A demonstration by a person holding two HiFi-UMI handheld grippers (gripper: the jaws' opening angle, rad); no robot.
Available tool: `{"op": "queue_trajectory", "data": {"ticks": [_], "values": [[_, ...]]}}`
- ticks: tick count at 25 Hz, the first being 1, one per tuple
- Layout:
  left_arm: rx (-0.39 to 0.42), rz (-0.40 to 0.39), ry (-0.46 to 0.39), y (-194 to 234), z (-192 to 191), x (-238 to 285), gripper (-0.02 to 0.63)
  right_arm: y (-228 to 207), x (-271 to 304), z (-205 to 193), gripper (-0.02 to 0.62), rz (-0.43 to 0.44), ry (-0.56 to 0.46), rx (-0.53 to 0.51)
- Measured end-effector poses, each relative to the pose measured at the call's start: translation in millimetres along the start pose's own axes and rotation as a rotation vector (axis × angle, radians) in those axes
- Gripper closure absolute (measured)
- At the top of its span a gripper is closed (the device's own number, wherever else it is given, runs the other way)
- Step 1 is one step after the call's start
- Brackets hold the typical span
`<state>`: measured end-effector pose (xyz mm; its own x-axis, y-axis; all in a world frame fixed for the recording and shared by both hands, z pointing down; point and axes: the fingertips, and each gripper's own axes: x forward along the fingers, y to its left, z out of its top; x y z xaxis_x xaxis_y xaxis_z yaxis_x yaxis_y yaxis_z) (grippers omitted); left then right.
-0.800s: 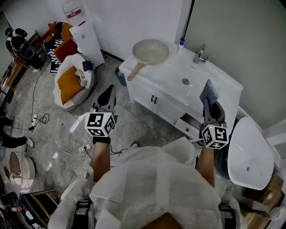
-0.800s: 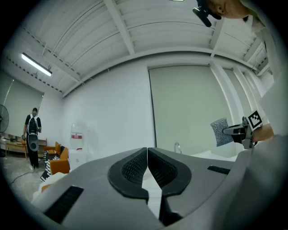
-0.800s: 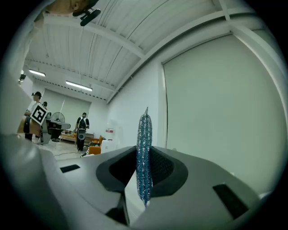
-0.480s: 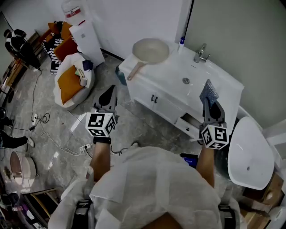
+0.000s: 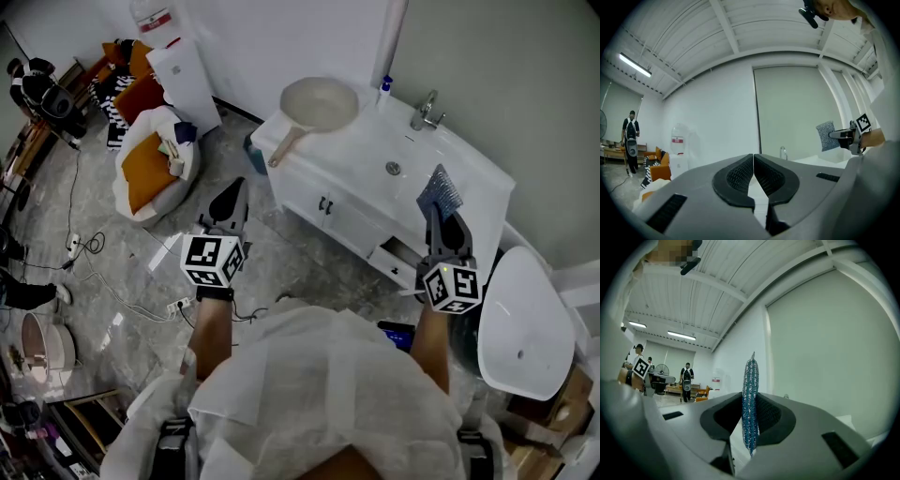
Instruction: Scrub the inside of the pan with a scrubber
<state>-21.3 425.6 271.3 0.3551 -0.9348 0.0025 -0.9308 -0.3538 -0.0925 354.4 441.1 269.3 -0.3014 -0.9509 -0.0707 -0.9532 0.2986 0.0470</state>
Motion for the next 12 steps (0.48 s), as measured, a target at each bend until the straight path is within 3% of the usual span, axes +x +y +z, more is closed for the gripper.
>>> {"op": "queue_trajectory", "data": {"ticks": [12], "values": [[-0.015, -0.005, 0.037, 15.0, -17.6, 19.2, 0.588, 11.6, 34.5, -18.0, 0.528, 0.043, 0.051, 0.010]]}}
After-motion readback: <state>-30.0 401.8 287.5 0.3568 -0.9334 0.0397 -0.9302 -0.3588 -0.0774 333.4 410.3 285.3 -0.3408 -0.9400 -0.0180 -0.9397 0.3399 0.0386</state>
